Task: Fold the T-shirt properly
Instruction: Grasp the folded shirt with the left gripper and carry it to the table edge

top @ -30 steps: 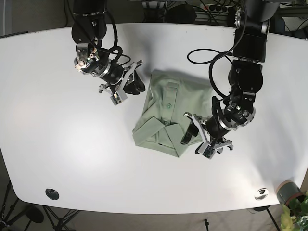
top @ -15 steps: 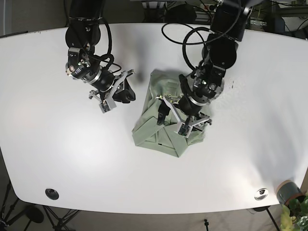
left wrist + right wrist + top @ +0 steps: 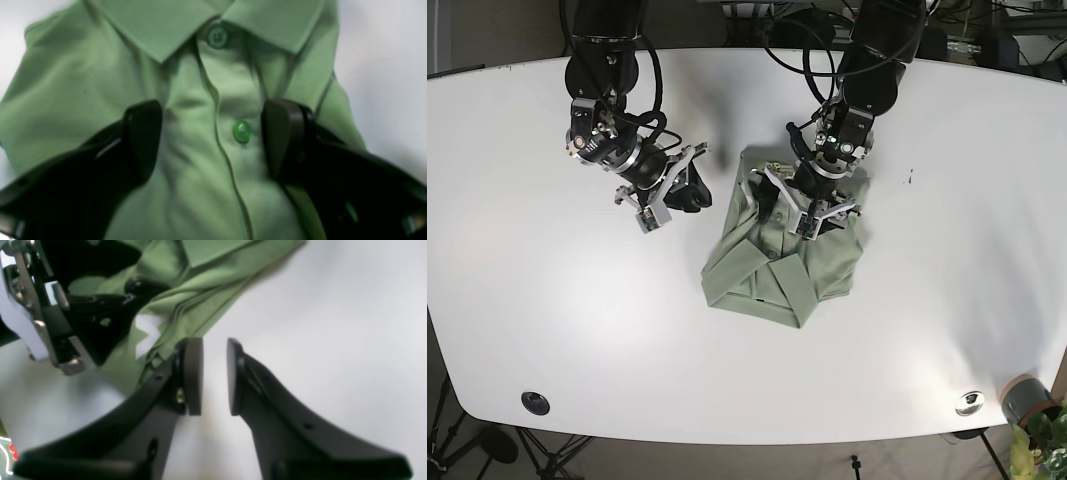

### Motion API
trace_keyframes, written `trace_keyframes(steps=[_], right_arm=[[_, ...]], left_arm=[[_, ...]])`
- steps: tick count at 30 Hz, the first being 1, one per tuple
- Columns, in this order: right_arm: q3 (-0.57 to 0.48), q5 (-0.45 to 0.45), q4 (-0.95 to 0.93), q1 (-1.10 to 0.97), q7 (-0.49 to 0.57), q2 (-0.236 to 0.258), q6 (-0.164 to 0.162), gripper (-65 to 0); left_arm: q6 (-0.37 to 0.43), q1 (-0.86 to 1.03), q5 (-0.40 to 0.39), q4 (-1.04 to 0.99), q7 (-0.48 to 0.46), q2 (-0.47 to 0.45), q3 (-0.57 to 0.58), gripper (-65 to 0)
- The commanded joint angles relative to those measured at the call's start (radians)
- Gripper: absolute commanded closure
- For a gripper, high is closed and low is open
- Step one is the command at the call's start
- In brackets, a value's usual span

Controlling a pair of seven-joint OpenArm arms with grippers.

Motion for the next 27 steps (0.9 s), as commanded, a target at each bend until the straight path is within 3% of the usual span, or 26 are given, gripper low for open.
trace_keyframes(steps=[1,6,11,16,22,27], right_arm=[[0.000,0.019,0.022,0.019,0.023,0.003,0.009,-10.9],[0.000,0.019,0.022,0.019,0.023,0.003,0.009,-10.9],[0.001,0.019,0.040,0.016,0.023,0.003,0.009,-10.9],[0.001,0.017,0.058,0.005,0.023,0.003,0.009,-10.9],[0.001,0.013,0.083,-0.007,0.023,0.004,0.009,-10.9],[0.001,0.017,0.085,-0.013,0.023,0.004,0.009,-10.9]], left_arm=[[0.002,-0.004,0.009,-0.046,0.047,-0.005,-0.002,-44.0],[-0.009,0.006,0.008,-0.051,0.051,-0.027,-0.082,-44.0],[-0.111,0.030,-0.023,-0.051,0.053,-0.042,-0.229,-44.0],[-0.201,0.027,-0.025,-0.058,0.097,-0.129,-0.329,-43.9],[-0.210,0.024,-0.026,-0.078,0.171,-0.229,-0.458,-43.9],[-0.255,0.022,-0.026,-0.181,0.168,-0.350,-0.469,-43.9]])
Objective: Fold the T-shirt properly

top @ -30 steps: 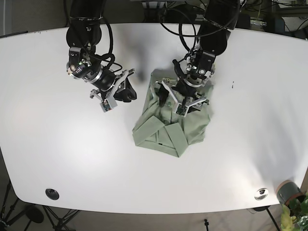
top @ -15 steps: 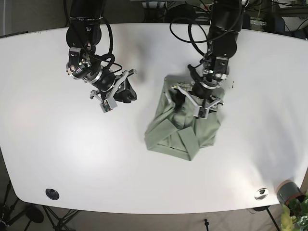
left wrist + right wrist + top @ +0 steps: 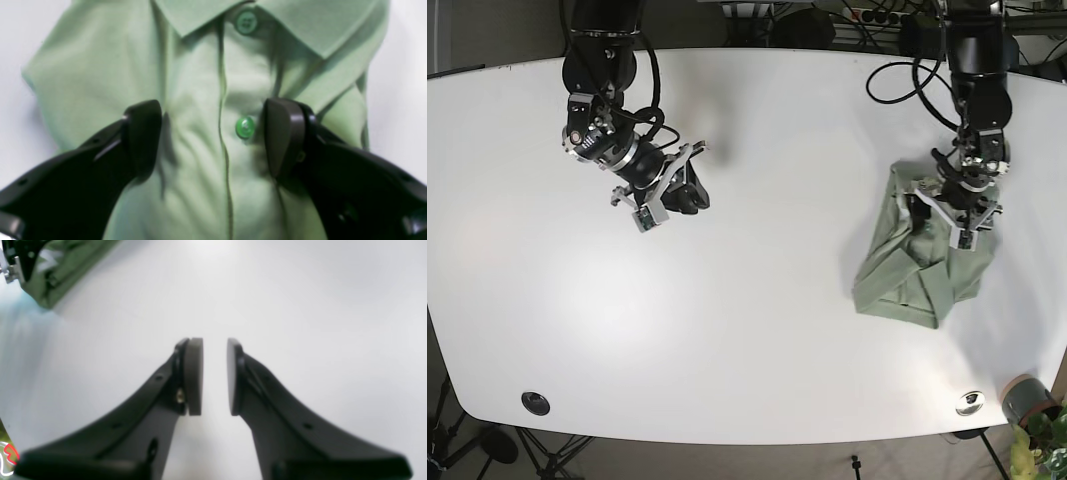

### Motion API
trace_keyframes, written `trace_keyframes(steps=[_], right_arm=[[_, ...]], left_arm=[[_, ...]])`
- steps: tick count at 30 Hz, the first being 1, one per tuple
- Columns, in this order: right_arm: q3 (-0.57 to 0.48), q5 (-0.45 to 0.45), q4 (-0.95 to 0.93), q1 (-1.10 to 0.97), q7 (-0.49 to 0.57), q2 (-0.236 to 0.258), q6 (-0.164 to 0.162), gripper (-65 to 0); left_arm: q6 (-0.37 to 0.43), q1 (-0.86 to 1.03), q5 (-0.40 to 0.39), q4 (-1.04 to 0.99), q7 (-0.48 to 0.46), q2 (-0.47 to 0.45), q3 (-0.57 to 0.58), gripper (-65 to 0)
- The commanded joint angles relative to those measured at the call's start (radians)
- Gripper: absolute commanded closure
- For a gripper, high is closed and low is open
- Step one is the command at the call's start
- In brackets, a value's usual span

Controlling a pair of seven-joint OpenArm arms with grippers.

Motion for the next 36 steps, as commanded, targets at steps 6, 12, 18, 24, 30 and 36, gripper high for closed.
trace_keyframes(steps=[6,12,18,24,30,36], right_arm=[[0.001,0.020,0.024,0.008,0.025,0.003,0.009,-10.9],[0.001,0.020,0.047,0.008,0.025,0.003,0.009,-10.9],[0.001,0.020,0.083,0.008,0.025,0.003,0.009,-10.9],[0.001,0.015,0.104,0.005,0.025,0.003,0.009,-10.9],[0.000,0.014,0.138,-0.016,0.025,0.003,0.009,-10.9],[-0.002,0.012,0.147,-0.027,0.025,0.003,0.009,-10.9]], left_arm=[[-0.088,0.009,0.076,-0.147,0.099,-0.129,-0.108,-43.9],[-0.174,0.014,0.077,-0.265,0.096,-0.211,-0.234,-43.9],[-0.234,0.023,0.080,-0.374,0.051,-0.287,-0.323,-43.9],[-0.239,0.057,0.076,-0.457,-0.035,-0.339,-0.368,-43.9],[-0.239,0.057,0.074,-0.458,-0.041,-0.366,-0.394,-43.9],[-0.239,0.059,0.082,-0.323,-0.036,-0.364,-0.415,-43.9]])
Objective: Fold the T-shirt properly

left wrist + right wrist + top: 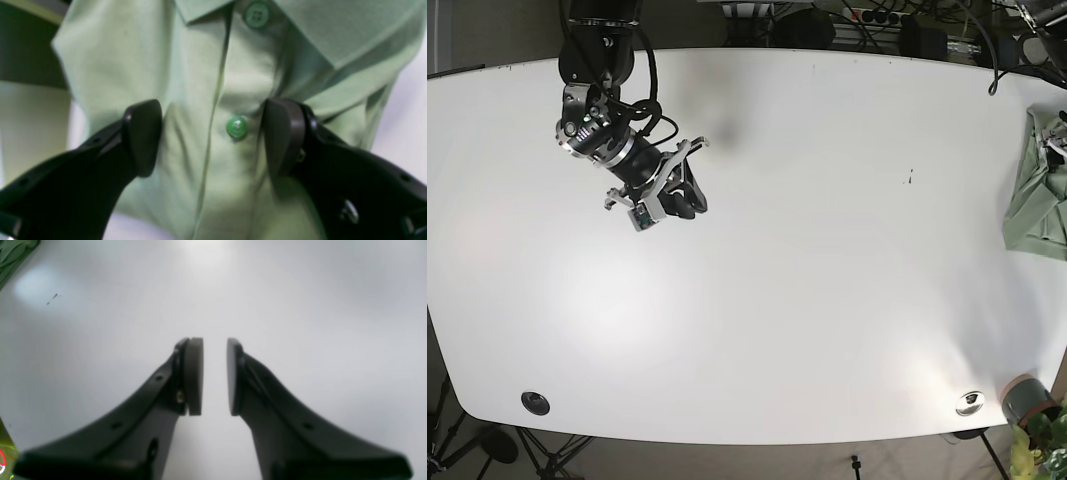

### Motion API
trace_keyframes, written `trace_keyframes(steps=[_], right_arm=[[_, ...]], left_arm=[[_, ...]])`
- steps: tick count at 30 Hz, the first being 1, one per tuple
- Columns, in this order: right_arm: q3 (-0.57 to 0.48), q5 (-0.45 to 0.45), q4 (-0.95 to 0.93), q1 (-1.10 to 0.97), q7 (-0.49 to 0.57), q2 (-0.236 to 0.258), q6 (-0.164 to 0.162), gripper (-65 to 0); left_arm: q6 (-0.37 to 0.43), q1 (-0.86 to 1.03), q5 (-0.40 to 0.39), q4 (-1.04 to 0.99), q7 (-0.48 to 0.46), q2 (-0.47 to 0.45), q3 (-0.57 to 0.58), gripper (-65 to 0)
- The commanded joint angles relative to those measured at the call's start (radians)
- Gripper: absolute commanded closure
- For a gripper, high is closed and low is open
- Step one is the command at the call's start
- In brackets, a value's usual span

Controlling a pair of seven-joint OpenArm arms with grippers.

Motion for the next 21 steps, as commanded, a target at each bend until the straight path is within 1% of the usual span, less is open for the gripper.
trace_keyframes(steps=[1,4,7,11,14,16,18,21], right_arm=[[-0.001,0.018,0.023,0.011,0.029,0.008,0.009,-10.9],[-0.002,0.019,0.028,0.011,0.032,0.034,0.009,-10.9],[-0.001,0.019,0.042,0.011,0.033,0.035,0.009,-10.9],[-0.001,0.018,0.043,0.013,0.036,0.072,0.009,-10.9],[0.001,0.018,0.043,0.013,0.041,0.080,0.009,-10.9],[0.002,0.013,0.043,0.013,0.064,0.091,0.009,-10.9],[0.002,-0.013,0.039,0.011,0.104,0.100,0.009,-10.9],[0.001,-0.113,0.037,0.004,0.184,0.100,0.009,-10.9]], left_arm=[[0.006,-0.011,0.006,0.105,-0.009,-0.026,-0.004,-43.9],[0.012,0.018,0.006,0.191,-0.007,-0.023,-0.004,-43.9],[0.012,0.044,0.006,0.269,-0.007,-0.020,-0.004,-43.9],[0.014,0.050,0.007,0.392,-0.007,0.029,-0.004,-43.9],[0.015,0.050,0.007,0.473,-0.007,0.073,-0.004,-43.9],[0.017,0.050,0.007,0.513,-0.007,0.101,-0.004,-43.9],[0.038,0.049,0.009,0.544,-0.010,0.133,0.006,-43.9],[0.107,0.042,0.009,0.602,-0.015,0.178,0.080,-43.9]])
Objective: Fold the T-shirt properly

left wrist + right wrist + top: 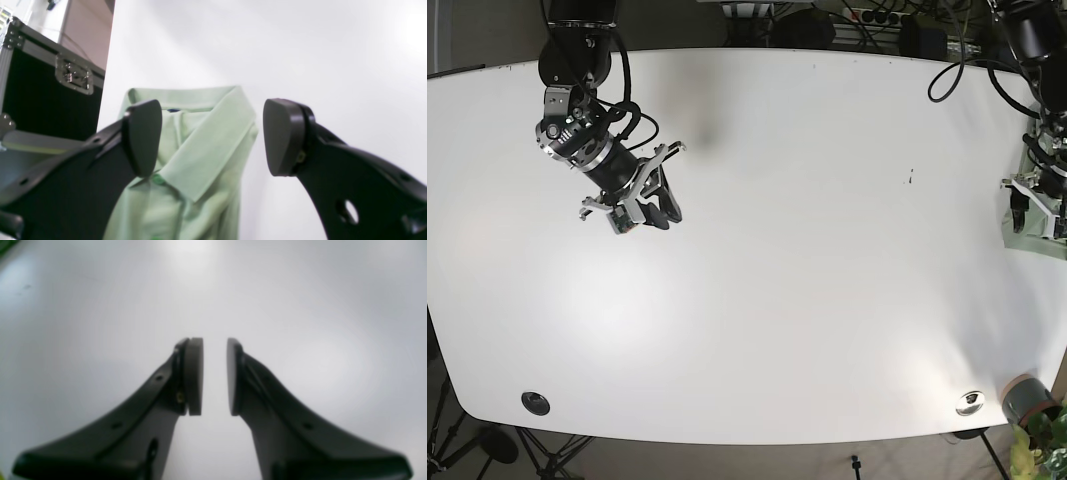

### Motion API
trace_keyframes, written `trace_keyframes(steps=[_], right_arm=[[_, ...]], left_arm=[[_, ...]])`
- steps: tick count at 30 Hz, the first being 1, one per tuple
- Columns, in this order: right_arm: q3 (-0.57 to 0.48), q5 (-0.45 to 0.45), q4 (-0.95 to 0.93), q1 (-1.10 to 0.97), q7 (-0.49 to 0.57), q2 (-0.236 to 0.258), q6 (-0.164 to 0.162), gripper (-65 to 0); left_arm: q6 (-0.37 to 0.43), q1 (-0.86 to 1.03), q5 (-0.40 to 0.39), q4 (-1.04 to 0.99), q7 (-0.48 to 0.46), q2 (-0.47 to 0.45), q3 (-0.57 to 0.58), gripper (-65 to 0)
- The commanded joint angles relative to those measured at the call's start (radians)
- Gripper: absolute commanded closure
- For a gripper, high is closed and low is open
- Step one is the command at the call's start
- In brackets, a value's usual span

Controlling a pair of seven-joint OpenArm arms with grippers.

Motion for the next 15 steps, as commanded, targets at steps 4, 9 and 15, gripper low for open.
trace_keyframes(steps=[4,9,15], right_arm=[[0.001,-0.101,0.015,0.004,0.105,0.001,0.006,-10.9],[0.001,-0.185,0.015,0.007,0.172,0.001,0.006,-10.9],[0.001,-0.259,-0.009,0.004,0.258,0.010,-0.085,-10.9]], left_arm=[[0.110,-0.013,-0.006,0.115,-0.021,0.045,0.094,-43.9],[0.141,-0.026,-0.007,0.167,-0.023,0.117,0.167,-43.9],[0.141,-0.036,-0.007,0.217,-0.023,0.255,0.202,-43.9]])
